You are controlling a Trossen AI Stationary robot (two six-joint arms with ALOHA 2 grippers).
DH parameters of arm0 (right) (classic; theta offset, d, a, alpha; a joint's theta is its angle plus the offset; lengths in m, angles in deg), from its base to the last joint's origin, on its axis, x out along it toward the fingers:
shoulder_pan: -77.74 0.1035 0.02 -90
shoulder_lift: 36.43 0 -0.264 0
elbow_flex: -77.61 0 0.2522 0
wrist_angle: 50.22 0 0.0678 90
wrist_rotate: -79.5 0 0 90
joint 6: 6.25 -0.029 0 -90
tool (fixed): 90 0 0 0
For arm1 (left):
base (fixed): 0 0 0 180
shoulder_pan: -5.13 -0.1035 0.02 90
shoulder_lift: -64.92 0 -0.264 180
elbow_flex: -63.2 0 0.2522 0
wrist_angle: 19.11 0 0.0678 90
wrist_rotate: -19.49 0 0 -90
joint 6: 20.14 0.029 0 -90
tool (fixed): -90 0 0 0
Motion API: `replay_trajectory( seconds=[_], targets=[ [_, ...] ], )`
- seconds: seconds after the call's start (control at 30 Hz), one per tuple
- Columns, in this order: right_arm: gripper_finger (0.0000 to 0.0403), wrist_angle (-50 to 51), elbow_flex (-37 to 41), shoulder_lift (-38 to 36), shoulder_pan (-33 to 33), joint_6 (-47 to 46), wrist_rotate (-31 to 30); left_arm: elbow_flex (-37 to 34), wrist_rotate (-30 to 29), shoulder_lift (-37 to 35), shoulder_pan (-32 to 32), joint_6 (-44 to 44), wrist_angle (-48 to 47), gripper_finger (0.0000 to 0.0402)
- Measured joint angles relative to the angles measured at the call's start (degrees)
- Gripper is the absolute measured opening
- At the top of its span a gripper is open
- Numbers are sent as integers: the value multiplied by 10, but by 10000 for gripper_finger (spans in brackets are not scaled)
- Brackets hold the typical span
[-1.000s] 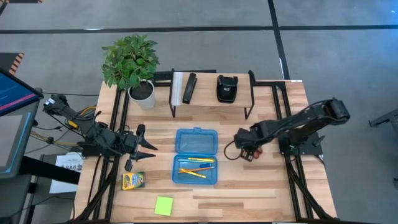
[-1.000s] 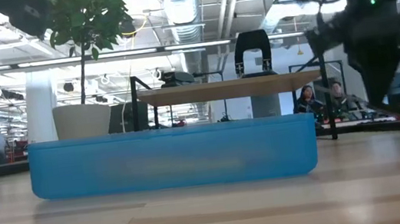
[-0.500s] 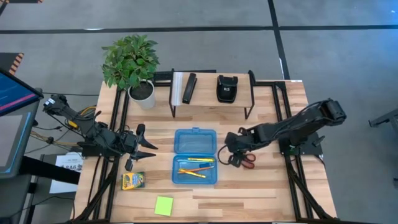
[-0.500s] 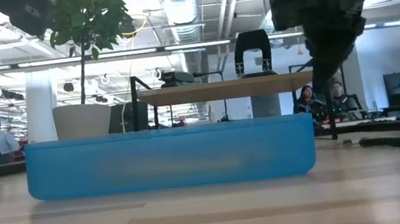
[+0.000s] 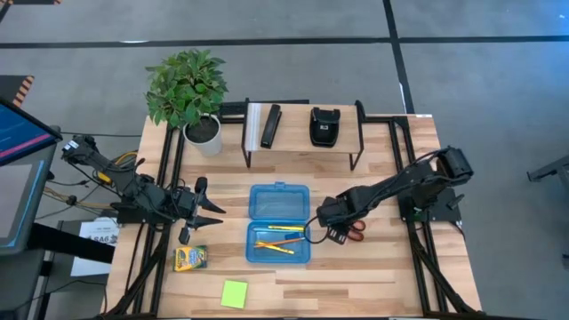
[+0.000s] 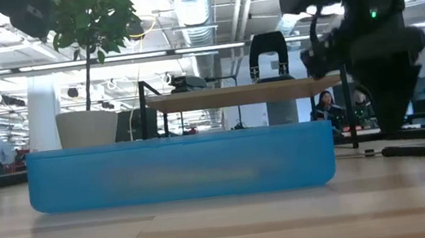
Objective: Pack school essentials
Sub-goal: Put the scissor into the blue pencil box
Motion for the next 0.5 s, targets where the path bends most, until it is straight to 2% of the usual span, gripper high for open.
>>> replay_trajectory(
  seconds=[0.13,0.27,0.4,0.5],
  targets=[
    [281,0,0,31,1,-1,12,0,0,0,0,-1,0,107],
    [293,2,-4,62,4,3,15,0,0,0,0,-1,0,107],
    [271,4,-8,85,4,6,19,0,0,0,0,-1,0,107],
    [226,1,-8,89,3,8,26,0,0,0,0,-1,0,107]
  ],
)
